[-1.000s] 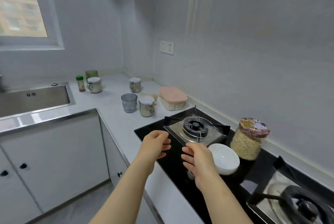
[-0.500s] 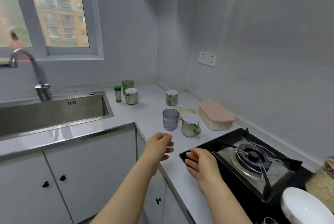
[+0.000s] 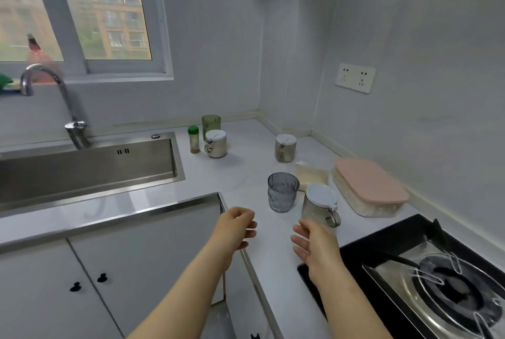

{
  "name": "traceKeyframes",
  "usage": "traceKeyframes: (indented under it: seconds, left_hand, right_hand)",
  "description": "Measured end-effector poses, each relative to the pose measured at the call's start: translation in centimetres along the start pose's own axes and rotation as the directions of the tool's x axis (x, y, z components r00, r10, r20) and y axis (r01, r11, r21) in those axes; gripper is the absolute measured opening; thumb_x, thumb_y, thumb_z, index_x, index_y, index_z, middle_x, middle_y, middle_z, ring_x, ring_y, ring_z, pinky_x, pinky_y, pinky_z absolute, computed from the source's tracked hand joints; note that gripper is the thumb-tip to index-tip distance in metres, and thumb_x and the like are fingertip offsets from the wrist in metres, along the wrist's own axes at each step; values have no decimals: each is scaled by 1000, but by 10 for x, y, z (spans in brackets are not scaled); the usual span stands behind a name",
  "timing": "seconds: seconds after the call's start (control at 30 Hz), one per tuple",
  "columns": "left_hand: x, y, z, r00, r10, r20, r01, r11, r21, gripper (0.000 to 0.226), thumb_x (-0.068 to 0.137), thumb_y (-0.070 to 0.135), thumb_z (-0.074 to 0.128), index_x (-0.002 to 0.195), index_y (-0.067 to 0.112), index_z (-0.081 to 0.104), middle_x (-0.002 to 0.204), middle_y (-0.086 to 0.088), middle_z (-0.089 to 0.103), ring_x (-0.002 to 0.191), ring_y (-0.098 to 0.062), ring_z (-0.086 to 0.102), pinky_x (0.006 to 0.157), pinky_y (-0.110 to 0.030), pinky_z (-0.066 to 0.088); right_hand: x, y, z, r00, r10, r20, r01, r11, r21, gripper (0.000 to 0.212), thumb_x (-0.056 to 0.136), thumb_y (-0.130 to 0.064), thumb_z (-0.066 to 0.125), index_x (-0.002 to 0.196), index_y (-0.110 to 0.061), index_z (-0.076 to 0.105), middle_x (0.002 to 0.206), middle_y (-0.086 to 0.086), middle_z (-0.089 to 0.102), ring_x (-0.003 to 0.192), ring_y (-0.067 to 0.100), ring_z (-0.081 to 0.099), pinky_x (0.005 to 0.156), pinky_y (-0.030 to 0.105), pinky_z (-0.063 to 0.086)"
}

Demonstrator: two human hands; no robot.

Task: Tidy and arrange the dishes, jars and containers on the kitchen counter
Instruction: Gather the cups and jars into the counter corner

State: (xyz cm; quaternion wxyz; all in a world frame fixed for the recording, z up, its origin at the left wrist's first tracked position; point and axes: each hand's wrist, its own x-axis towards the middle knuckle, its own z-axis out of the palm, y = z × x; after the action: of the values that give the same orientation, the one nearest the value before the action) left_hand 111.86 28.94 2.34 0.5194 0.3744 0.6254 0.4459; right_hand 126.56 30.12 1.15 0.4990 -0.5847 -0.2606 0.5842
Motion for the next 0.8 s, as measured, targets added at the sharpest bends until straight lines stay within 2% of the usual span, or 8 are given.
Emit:
traceKeyframes:
  seconds: [0.1, 0.23, 0.4, 0.47, 0.53, 0.63, 0.7, 0.8]
  left_hand:
    - [34, 11, 2, 999, -15, -33, 15, 1000, -4, 12, 95, 22, 49, 97, 15, 57, 86, 0, 62, 72, -12, 60, 66, -24, 45]
    - [80, 35, 2, 997, 0, -82, -2, 1000, -27, 10, 95, 22, 50, 92, 17, 58, 86, -2, 63, 74, -14, 60, 68, -26, 46]
    - [126, 46, -2, 996, -13, -94, 9, 999, -40, 11, 95, 21, 49, 91, 17, 58, 86, -3, 62, 75, -15, 60, 68, -26, 47]
    - [144, 44, -5, 997, -29, -71, 27, 999, -33, 11, 95, 21, 49, 90, 18, 58, 85, -3, 63, 75, -16, 60, 68, -26, 47]
    - [158, 44, -9, 998, -37, -50, 36, 999, -25, 11, 95, 21, 50, 89, 19, 58, 85, -3, 63, 75, -16, 60, 69, -27, 48]
    - [188, 47, -28, 999, -41, 9, 41, 999, -4, 10, 95, 20, 50, 91, 18, 59, 83, -3, 62, 73, -16, 59, 68, -27, 47]
    - [204, 51, -41, 999, -35, 27, 35, 999, -6, 10, 95, 19, 49, 94, 15, 59, 84, -3, 62, 73, -16, 59, 68, -26, 46]
    - [224, 53, -59, 998, -40, 48, 40, 999, -10, 11, 95, 19, 49, 96, 14, 58, 85, -3, 62, 74, -16, 59, 69, -26, 46]
  right_hand:
    - [36, -23, 14, 999, -26, 30, 27, 999, -27, 12, 94, -11, 46, 87, -13, 56, 91, 6, 59, 84, 21, 56, 68, 27, 45]
    - [79, -44, 46, 990, -128, 50, 134, 982, -131, 20, 89, -3, 46, 72, -13, 50, 75, 5, 51, 67, 16, 44, 59, 26, 35]
    - [112, -52, 77, 956, -289, 40, 283, 882, -378, 12, 89, -11, 48, 82, -18, 55, 80, -5, 55, 79, 17, 51, 64, 29, 38]
    - [124, -53, 90, 930, -366, 27, 325, 788, -523, 11, 89, -15, 50, 91, -20, 59, 89, -5, 58, 98, 23, 54, 77, 32, 44]
    - [138, -53, 99, 903, -428, 27, 292, 569, -769, 24, 88, -22, 50, 111, -22, 58, 112, -4, 57, 119, 23, 45, 95, 35, 37]
    - [163, -47, 116, 931, -364, 26, 155, 330, -931, 45, 86, -33, 50, 131, -29, 42, 147, -3, 29, 137, 24, 19, 107, 44, 21]
    - [175, -43, 121, 966, -256, -27, 48, 284, -958, 58, 84, -40, 53, 137, -31, 32, 153, 1, 12, 139, 29, 10, 106, 52, 21]
    - [185, -37, 129, 970, -205, -127, -78, 230, -970, 61, 82, -40, 56, 137, -32, 31, 149, 2, 18, 134, 30, 18, 99, 50, 29]
